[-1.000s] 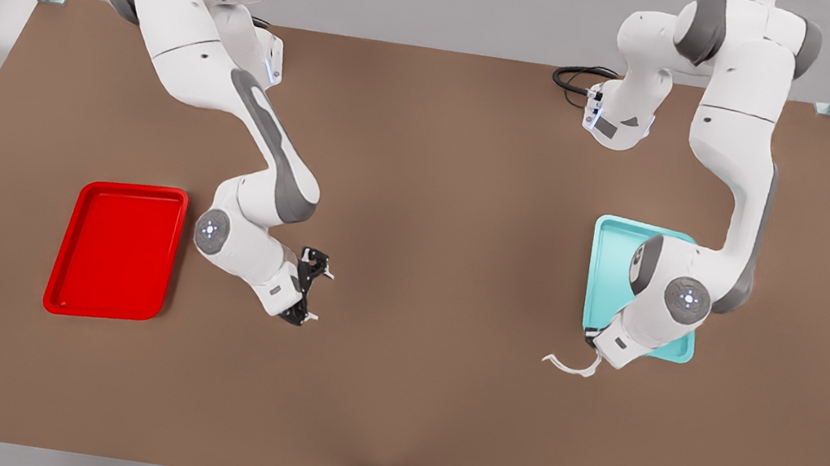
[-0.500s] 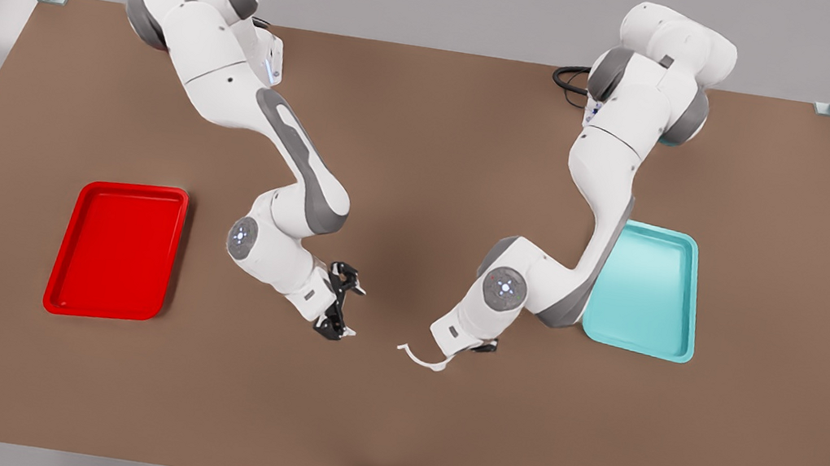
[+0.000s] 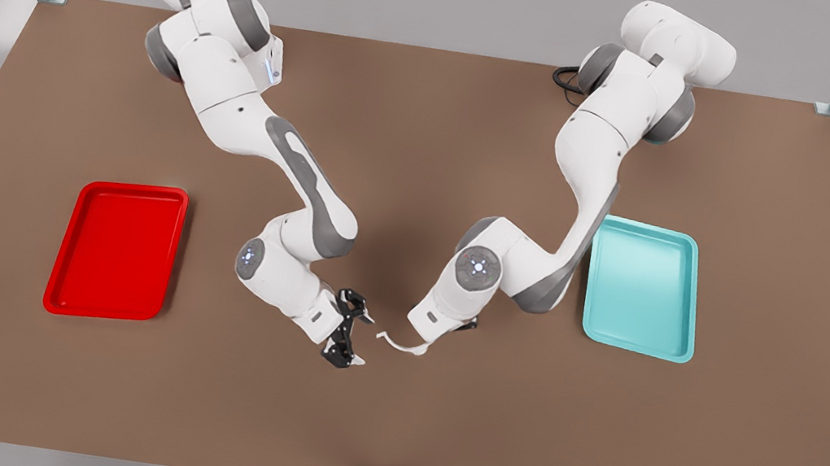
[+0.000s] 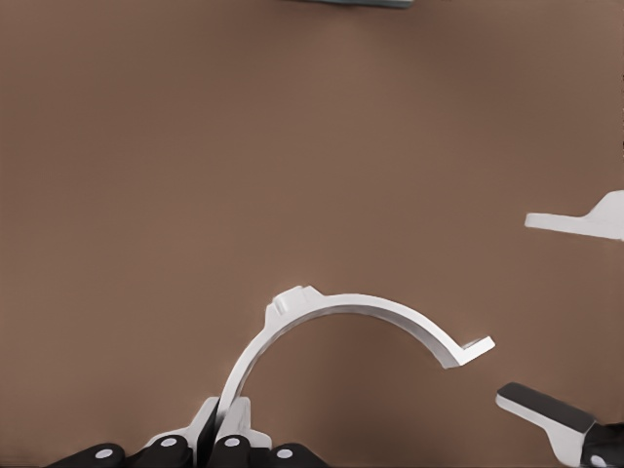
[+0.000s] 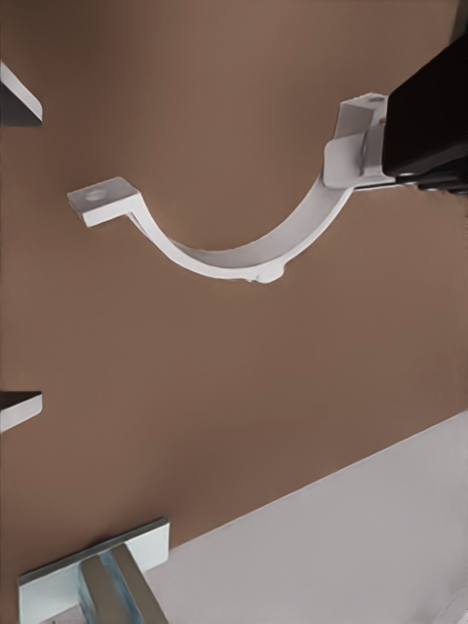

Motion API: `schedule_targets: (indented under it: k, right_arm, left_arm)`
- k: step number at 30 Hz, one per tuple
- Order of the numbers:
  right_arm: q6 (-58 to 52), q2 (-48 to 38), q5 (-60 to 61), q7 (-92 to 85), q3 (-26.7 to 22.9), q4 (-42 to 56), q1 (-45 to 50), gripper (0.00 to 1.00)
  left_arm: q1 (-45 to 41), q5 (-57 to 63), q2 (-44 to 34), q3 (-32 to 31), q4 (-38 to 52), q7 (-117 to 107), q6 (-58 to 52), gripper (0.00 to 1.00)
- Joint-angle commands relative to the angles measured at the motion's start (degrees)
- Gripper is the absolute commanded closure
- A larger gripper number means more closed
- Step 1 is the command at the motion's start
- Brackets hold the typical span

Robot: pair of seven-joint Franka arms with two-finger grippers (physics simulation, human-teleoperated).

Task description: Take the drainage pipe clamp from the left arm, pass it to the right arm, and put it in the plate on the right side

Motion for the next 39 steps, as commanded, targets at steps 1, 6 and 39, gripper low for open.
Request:
schedule_targets:
  k: [1,6,39]
  right_arm:
    - [0.18,0.08,0.0,-2.24,0.01,0.22,0.06,0.0]
    - [0.18,1.75,-0.08,-1.27,0.01,3.03,0.58,0.0]
    - [5.37,5.88,-0.79,2.77,-1.74,5.06,5.24,0.79]
  left_arm:
    - [-0.01,-0.25,0.23,-0.24,0.25,-10.52,-0.24,0.79]
    - [-0.54,-0.16,1.81,-0.85,2.1,-10.96,-0.24,0.79]
    - [-1.51,0.28,1.72,0.73,2.71,-12.63,-0.68,0.0]
